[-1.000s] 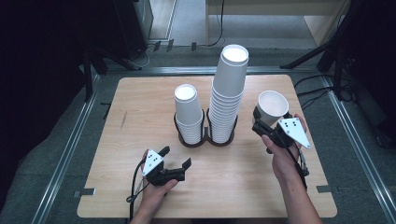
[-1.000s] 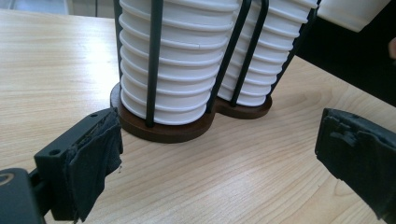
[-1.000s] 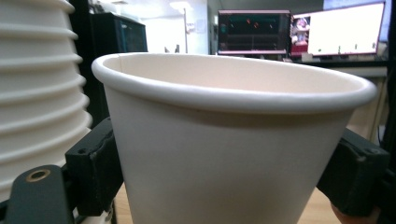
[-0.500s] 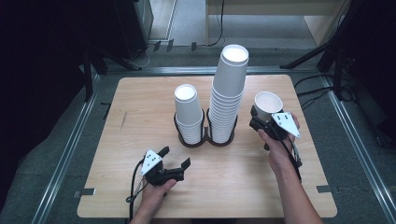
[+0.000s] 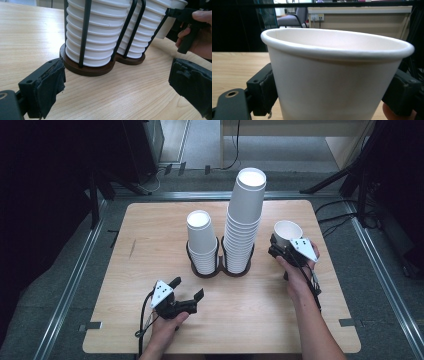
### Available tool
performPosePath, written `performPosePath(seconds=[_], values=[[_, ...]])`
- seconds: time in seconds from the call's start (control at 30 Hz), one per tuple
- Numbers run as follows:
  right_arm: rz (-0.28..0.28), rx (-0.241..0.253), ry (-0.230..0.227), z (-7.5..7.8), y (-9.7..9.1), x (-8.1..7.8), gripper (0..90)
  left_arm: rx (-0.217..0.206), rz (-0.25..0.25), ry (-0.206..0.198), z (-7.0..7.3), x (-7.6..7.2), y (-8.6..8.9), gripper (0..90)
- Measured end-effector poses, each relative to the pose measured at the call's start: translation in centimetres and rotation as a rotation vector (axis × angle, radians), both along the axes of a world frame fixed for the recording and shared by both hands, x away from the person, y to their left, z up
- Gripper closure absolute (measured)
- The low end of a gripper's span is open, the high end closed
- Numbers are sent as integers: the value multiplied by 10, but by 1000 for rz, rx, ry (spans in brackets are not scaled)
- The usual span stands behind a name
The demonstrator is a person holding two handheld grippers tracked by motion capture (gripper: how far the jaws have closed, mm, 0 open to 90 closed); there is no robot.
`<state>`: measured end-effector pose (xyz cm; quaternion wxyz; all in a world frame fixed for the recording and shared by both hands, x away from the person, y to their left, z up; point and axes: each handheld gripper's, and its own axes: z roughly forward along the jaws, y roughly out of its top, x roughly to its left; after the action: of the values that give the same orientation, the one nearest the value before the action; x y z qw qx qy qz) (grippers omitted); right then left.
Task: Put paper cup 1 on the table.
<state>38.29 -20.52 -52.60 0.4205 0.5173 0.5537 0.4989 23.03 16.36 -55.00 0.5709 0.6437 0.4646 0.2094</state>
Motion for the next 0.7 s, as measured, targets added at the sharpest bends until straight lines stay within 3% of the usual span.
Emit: performPosePath(seconds=[0.17,0.7], values=[[6,-32,38,-6,1,4,131,2,3,-2,0,0,0,10],[-5,-38,74,-11,2,7,123,4,6,-9,0,-1,-2,10]])
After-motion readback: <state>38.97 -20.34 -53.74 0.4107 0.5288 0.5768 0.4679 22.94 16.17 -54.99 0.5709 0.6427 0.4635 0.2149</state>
